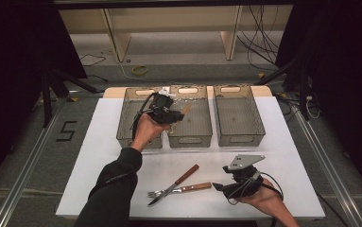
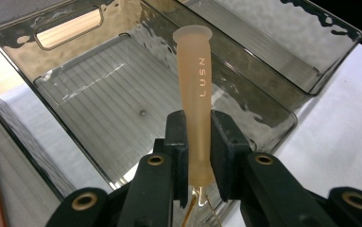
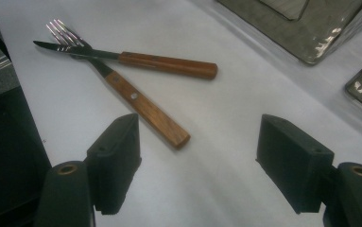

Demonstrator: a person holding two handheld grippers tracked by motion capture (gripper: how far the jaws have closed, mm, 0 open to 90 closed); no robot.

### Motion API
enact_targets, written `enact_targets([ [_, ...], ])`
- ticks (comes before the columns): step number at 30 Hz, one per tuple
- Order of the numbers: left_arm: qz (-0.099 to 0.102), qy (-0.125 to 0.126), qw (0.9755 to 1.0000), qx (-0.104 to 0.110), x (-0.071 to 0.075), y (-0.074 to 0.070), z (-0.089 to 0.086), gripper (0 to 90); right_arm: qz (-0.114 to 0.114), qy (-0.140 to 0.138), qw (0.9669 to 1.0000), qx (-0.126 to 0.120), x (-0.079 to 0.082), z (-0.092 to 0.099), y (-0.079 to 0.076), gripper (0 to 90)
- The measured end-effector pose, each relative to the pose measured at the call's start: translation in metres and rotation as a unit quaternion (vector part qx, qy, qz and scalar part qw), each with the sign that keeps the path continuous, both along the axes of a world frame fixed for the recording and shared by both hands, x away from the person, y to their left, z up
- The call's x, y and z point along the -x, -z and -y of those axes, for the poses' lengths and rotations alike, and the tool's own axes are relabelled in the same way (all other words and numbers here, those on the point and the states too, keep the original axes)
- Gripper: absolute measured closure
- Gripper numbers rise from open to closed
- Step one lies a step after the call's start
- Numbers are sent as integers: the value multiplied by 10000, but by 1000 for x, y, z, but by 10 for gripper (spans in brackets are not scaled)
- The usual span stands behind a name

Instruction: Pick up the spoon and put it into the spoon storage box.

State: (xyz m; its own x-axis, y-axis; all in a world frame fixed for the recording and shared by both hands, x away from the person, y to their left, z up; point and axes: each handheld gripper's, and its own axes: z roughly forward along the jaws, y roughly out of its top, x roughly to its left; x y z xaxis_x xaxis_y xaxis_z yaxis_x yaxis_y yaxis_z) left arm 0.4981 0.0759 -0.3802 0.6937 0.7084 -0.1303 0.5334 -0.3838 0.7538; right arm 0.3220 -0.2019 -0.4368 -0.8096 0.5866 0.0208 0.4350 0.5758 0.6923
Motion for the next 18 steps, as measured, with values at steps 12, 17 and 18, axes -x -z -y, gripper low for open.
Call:
enact_targets([
  [12,-9,-121,9999,7,-12,8,8,776,3,-9,10000,-3,0,1,0,314],
  [17,11,-153,9999,26,-15,8,8,776,-3,-10,10000,-2,0,1,0,314],
  [18,7,-140,9999,19,-16,7,8,776,-2,-11,10000,-2,0,1,0,315],
])
